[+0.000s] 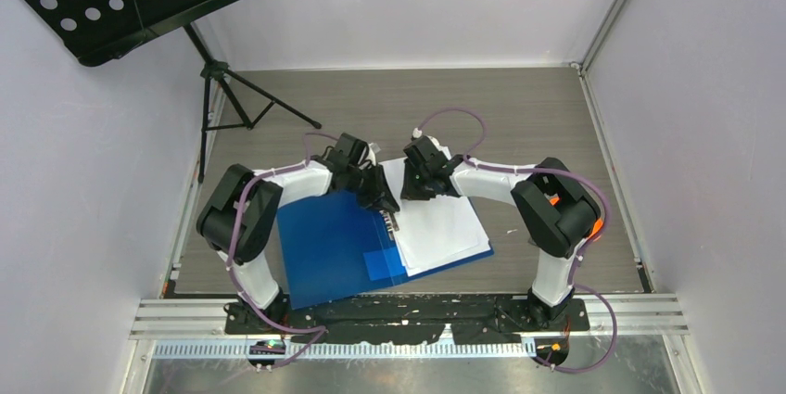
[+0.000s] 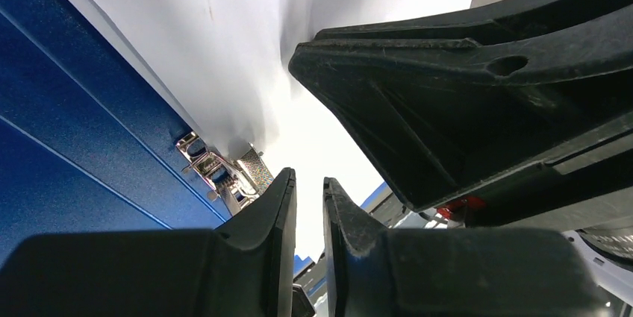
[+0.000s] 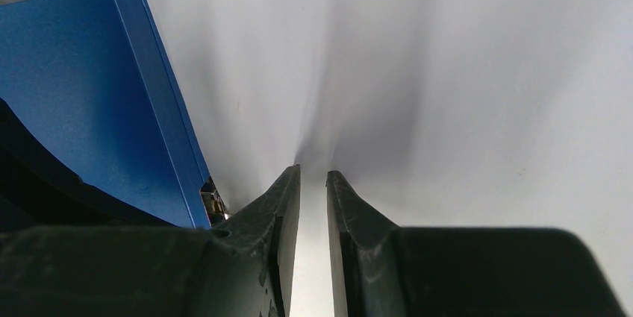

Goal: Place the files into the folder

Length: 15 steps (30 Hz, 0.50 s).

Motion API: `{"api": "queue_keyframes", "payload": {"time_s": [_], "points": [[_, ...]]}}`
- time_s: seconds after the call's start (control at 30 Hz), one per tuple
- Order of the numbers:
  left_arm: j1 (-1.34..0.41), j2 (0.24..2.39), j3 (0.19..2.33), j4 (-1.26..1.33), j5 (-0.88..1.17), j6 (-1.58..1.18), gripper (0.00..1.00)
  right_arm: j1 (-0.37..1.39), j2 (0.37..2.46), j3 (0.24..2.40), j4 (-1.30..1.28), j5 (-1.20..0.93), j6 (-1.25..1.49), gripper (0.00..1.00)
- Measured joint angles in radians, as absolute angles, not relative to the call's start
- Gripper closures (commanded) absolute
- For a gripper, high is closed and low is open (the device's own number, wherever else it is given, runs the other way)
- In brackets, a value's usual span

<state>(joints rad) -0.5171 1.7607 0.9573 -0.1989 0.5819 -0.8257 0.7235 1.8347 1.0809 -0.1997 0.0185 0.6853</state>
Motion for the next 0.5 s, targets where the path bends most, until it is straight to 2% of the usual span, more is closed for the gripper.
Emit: {"api": "queue_keyframes", "payload": {"time_s": [0.3,0.5], "points": [[-0.535,1.784,0.980,-0.250,0.460,-0.830,0.92,0.726,1.819,1.072,-0.207,0.017,0.685,0.74],[-0.550,1.827,1.043,-0.324,0.402,-0.841,0.97,0.730,1.718,1.042,-0.237,0.005,0.684,0.73]]}}
